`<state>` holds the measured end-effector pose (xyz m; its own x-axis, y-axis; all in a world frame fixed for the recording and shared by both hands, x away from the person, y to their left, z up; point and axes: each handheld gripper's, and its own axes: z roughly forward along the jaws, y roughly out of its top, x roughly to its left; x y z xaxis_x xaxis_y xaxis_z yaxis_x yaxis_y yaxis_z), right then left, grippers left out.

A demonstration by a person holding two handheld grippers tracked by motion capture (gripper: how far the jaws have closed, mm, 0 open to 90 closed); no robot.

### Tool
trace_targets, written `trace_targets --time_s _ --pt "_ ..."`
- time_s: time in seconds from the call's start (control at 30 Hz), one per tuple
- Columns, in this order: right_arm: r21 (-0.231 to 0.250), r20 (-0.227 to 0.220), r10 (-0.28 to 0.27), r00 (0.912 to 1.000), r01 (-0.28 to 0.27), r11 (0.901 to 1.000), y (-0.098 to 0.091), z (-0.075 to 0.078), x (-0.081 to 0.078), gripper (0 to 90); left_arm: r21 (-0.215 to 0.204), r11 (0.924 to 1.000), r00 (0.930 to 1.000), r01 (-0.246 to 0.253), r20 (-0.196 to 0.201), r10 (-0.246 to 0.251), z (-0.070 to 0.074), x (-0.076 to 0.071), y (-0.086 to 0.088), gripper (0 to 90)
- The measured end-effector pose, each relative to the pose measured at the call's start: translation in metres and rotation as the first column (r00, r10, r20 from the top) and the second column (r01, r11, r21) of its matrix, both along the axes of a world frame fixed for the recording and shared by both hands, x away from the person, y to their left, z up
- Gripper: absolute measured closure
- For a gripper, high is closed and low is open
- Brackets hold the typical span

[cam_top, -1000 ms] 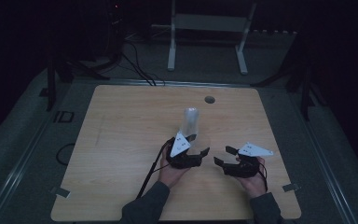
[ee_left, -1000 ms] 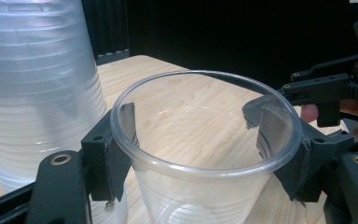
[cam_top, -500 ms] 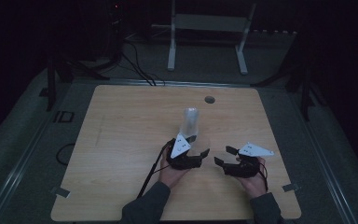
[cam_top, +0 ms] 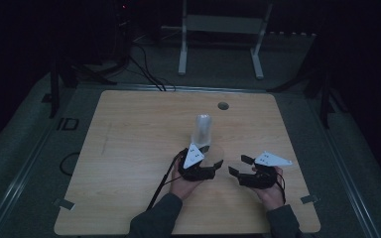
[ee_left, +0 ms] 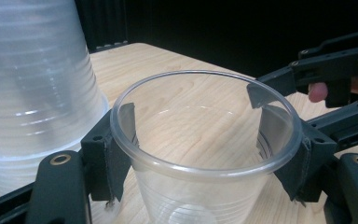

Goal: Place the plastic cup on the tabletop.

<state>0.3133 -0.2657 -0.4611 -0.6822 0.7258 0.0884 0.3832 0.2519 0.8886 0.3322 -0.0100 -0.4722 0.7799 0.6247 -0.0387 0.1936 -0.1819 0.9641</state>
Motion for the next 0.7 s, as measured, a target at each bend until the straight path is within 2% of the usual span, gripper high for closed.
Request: trace_targets --time_s 0.5,0.7 --pt "0.001 0.0 0.001 1.0 -0.001 1.0 -0.0002 0.0 -0.0001 27.4 0.009 0.9999 0.9999 -0.007 -0.012 0.008 -0.0063 0.0014 -0.0022 28.4" --pt "0.001 0.001 0.0 1.0 0.0 1.0 -0.0004 -0.0002 0.0001 27.3 0.032 0.9995 1.0 -0.003 -0.009 0.003 -0.0095 0.0018 -0.0046 28.3"
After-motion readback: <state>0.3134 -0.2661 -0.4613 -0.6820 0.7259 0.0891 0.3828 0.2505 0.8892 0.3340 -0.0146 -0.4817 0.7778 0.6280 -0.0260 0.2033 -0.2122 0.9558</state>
